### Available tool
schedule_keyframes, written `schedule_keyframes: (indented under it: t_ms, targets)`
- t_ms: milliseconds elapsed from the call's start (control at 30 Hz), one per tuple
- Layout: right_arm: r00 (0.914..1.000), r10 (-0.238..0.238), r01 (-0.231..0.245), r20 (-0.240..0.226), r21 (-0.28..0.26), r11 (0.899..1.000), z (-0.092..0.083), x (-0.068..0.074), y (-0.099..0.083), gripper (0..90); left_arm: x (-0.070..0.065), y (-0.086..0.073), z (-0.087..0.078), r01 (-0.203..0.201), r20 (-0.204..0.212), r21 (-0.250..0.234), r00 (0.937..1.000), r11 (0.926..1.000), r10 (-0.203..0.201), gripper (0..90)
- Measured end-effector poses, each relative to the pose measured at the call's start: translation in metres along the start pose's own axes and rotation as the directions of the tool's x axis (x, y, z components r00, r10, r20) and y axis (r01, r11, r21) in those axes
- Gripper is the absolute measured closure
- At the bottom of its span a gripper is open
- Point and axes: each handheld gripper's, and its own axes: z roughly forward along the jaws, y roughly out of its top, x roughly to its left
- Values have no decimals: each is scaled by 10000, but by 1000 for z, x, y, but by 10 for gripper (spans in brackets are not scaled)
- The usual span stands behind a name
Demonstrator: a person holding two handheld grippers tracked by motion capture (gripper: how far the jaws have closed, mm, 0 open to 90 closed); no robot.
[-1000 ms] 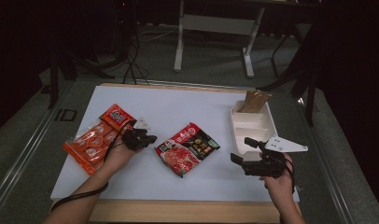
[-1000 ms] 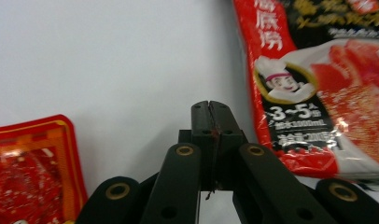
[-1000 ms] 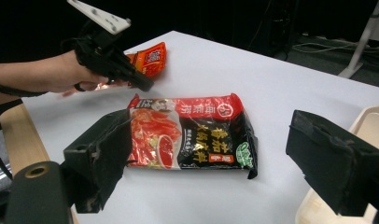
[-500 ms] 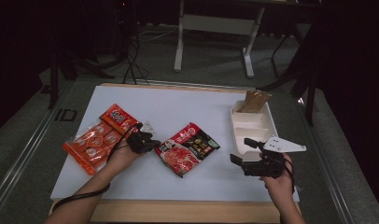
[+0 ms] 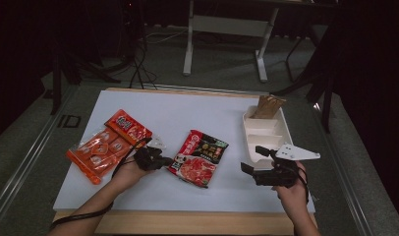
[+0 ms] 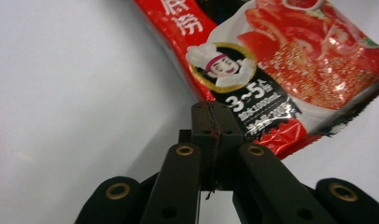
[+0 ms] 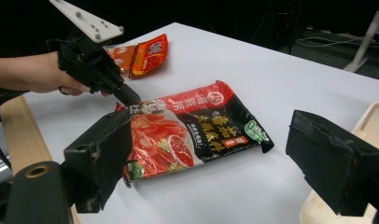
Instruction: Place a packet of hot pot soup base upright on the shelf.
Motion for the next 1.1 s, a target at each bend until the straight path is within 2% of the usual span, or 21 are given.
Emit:
schedule_keyframes:
  t_ms: [233, 433, 600, 867, 1000, 1100]
  targets:
    - [9996, -238, 239, 150, -54, 9997, 0, 0, -1, 159, -4, 0, 0, 66, 10, -60, 10000, 10000, -66, 896]
    - [9984, -521, 520, 217, 41, 9986, 1, 3, -1, 159, -11, 2, 3, 29, 333, -49, 9994, 10000, -27, 896]
    - [9984, -537, 536, 166, 26, 9986, 1, 3, -1, 159, -14, 3, 4, -3, 448, -39, 9990, 10000, 5, 896]
    - [9976, -659, 653, -213, -276, 9975, 1, 2, 0, 196, -22, 6, 8, -132, 792, -16, 9968, 9999, 133, 896]
    - [9965, -820, 815, -146, -339, 9961, 1, 3, 0, 192, -24, 6, 9, -172, 723, -40, 9972, 9998, 174, 896]
    - [9970, -766, 764, -94, -240, 9968, 2, 3, -1, 183, -27, 7, 10, -194, 820, -54, 9964, 9998, 197, 896]
